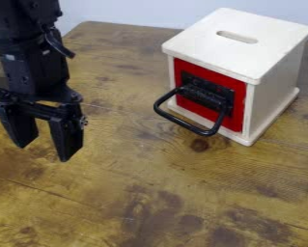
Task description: Close the drawer
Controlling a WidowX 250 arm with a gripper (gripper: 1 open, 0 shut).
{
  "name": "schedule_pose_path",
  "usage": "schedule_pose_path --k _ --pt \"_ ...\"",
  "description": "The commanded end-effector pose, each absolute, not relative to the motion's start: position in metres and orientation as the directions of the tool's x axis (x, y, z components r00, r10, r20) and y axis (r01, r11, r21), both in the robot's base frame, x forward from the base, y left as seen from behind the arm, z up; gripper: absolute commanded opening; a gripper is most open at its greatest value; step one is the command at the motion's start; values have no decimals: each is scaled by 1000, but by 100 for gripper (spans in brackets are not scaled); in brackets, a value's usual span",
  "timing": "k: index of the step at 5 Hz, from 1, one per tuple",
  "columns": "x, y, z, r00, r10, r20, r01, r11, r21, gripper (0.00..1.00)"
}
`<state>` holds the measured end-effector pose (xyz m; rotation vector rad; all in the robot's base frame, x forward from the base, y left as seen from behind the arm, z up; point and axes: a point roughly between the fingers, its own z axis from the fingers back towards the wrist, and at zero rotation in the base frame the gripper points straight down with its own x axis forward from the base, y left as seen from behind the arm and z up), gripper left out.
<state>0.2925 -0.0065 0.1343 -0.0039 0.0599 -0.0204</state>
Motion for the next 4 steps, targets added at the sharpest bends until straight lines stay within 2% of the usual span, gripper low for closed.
schedule_pose_path --k 1,2,3,4 --pt "289 -7 136 998 -11 -65 12 1000 0 100" --pt "289 -10 123 996 -68 -66 69 998 4 0" --pt "293 -11 124 994 -101 -52 101 995 9 100" --pt "300 -10 132 994 -98 -43 98 995 3 100"
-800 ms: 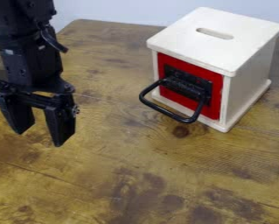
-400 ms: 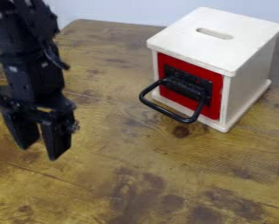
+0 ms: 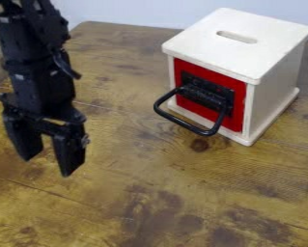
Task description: Close the drawer
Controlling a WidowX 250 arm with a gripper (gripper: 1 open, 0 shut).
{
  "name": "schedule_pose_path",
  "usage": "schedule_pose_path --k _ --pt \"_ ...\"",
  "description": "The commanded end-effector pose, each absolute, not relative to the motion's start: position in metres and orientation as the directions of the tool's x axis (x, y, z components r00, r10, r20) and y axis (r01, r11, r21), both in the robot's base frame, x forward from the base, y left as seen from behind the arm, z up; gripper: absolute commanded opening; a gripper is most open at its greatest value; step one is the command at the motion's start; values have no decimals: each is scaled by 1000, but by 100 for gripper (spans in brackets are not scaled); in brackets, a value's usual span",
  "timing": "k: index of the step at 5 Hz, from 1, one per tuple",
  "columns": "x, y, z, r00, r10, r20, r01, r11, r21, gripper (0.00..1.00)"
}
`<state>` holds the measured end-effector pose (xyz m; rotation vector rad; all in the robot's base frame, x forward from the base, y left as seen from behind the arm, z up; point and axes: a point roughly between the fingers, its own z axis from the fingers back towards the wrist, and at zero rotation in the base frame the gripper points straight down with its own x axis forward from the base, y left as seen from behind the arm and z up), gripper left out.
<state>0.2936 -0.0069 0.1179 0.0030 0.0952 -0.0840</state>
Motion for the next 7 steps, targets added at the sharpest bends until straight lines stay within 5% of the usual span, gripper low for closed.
schedule_pose_path --k 1,3,7 --pt "308 -8 140 996 -88 -27 88 996 2 100" --pt "301 5 130 1000 -17 -11 17 1000 5 100" --pt "304 0 143 997 58 42 -60 997 49 100"
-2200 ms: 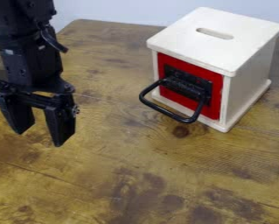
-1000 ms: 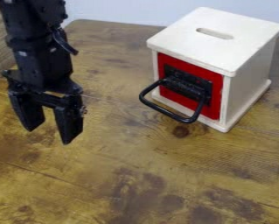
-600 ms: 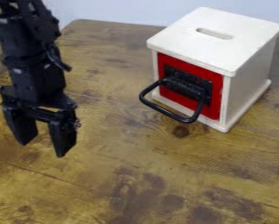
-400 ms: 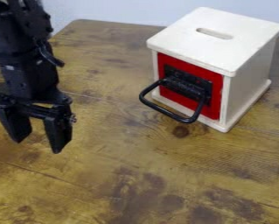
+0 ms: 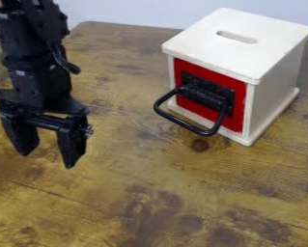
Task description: Close the drawer
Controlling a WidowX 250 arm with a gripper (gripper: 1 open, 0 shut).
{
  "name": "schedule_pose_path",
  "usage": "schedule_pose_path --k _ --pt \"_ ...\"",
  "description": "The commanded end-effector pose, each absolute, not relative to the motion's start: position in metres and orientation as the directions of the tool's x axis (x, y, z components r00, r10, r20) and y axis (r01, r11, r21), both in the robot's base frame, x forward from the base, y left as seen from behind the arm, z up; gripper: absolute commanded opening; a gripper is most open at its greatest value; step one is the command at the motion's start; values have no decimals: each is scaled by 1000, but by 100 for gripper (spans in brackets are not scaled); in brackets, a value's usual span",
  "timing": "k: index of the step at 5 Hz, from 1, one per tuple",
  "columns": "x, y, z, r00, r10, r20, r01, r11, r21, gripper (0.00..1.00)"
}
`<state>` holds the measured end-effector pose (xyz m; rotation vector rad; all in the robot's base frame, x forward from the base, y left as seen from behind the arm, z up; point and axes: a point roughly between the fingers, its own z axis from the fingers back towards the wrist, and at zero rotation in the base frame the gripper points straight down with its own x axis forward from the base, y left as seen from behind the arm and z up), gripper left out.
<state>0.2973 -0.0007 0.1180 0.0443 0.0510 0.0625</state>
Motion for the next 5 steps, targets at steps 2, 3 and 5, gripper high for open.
schedule_pose_path --k 2,3,5 --pt "303 13 135 997 65 37 -66 997 42 100" --pt "302 14 137 999 31 32 -32 999 36 100" --pt "303 11 157 999 -34 34 33 998 45 100"
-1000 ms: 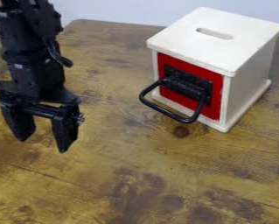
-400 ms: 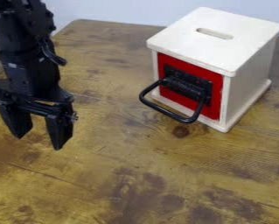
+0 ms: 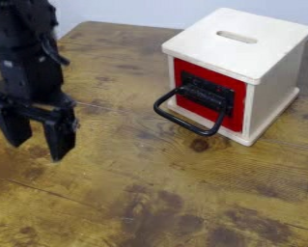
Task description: Close the drawer
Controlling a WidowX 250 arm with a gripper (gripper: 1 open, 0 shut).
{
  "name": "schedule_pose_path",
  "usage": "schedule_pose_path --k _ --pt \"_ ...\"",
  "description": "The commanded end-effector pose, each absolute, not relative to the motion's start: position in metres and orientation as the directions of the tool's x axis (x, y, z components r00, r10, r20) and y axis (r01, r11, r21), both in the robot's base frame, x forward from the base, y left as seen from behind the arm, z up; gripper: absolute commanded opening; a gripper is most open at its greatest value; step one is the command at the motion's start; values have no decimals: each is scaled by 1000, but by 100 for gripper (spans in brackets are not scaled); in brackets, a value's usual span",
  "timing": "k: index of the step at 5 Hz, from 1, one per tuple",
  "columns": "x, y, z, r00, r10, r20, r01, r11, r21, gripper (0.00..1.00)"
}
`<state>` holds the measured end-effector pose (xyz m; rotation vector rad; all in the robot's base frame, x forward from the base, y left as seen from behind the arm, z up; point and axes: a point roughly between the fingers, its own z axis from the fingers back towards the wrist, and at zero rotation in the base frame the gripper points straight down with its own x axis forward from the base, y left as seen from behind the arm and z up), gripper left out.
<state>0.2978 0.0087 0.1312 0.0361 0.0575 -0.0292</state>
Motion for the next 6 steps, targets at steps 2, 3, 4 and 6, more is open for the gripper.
schedule_pose_path --k 2,3,4,6 --pt "303 -7 162 998 -53 14 53 998 47 100" --pt "306 -16 157 999 -32 4 32 999 41 100" --pt "307 -13 148 1000 -6 9 5 999 51 100" --pt "320 3 146 999 36 15 -37 998 53 100"
